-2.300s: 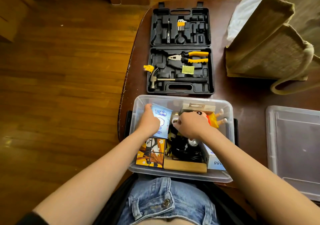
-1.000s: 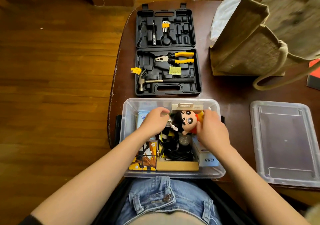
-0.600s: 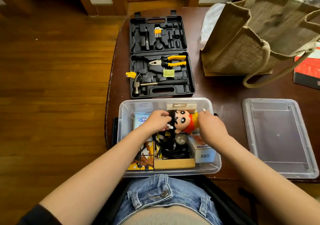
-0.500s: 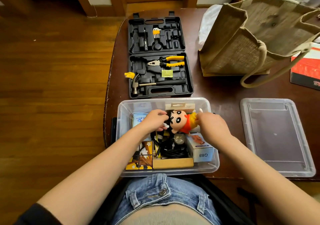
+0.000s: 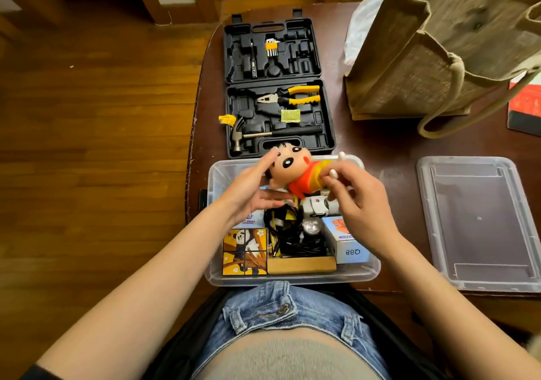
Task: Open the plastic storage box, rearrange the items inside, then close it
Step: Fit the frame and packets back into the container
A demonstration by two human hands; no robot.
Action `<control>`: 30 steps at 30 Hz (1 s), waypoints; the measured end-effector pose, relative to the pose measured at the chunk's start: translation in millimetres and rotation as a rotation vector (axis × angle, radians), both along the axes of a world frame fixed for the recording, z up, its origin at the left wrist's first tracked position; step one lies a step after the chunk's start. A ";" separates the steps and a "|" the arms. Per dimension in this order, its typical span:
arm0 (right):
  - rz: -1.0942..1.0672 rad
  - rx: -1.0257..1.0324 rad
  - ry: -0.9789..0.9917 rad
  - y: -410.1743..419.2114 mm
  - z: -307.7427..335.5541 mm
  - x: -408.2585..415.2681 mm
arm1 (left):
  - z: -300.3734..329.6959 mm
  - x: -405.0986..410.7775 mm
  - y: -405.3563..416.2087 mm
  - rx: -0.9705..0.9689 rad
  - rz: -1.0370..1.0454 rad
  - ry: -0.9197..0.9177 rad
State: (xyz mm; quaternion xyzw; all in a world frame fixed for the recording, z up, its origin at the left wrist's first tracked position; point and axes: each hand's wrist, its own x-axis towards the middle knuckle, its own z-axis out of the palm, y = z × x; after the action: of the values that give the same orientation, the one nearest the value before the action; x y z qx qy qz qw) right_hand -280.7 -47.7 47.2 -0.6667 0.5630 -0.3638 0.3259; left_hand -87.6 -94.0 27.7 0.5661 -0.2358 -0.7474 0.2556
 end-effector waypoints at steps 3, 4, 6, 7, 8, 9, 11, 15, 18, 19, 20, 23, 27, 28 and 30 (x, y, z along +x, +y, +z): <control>0.192 0.041 0.014 -1.4 -7.1 20.4 | 4.9 21.6 -3.9 -0.156 0.144 -0.143; 0.254 0.092 0.041 -4.0 -10.6 26.4 | 5.0 32.1 -5.5 -0.227 0.146 -0.220; 0.267 0.210 0.085 -12.5 -17.0 35.3 | 4.9 54.1 -8.1 -0.401 0.087 -0.381; 0.222 0.257 0.071 -17.2 -20.3 38.7 | 5.2 64.0 -8.6 -0.502 0.025 -0.468; 0.176 0.297 0.058 -22.0 -22.9 41.4 | 4.8 71.1 -8.8 -0.593 -0.065 -0.547; 0.150 0.339 0.063 -26.8 -25.3 44.8 | 4.8 75.6 -7.6 -0.664 -0.169 -0.606; 0.171 0.420 0.121 -33.8 -28.2 51.6 | 1.7 77.2 -3.7 -0.729 -0.359 -0.677; 0.203 0.601 0.086 -41.1 -30.8 68.6 | -1.5 74.7 -0.9 -0.763 -0.628 -0.735; 0.105 0.740 0.018 -44.1 -34.5 77.9 | -3.8 76.1 -3.3 -0.780 -0.826 -0.738; 0.087 0.799 0.009 -45.3 -35.5 81.3 | -5.1 76.4 -4.8 -0.783 -0.864 -0.742; 0.071 0.865 -0.009 -46.4 -36.1 84.9 | -6.5 75.6 -6.9 -0.781 -0.899 -0.750; -0.053 1.023 -0.244 -48.5 -41.6 98.2 | -11.3 68.2 -13.7 -0.762 -1.037 -0.791; -0.294 1.149 -0.660 -56.0 -52.0 111.5 | -24.2 60.9 -12.6 -0.710 -1.102 -0.819; -0.338 1.160 -0.686 -58.8 -56.0 114.3 | -27.2 60.2 -11.1 -0.702 -1.110 -0.841; -0.412 1.170 -0.667 -63.7 -63.1 118.0 | -31.6 59.4 -9.3 -0.698 -1.090 -0.873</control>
State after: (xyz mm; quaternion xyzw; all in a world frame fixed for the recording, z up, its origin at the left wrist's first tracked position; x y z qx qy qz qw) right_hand -162.7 -111.4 -16.0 -0.1147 0.6509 -0.2407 0.7108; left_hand -28.2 -103.3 -4.0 0.5000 -0.7813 -0.3598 -0.1002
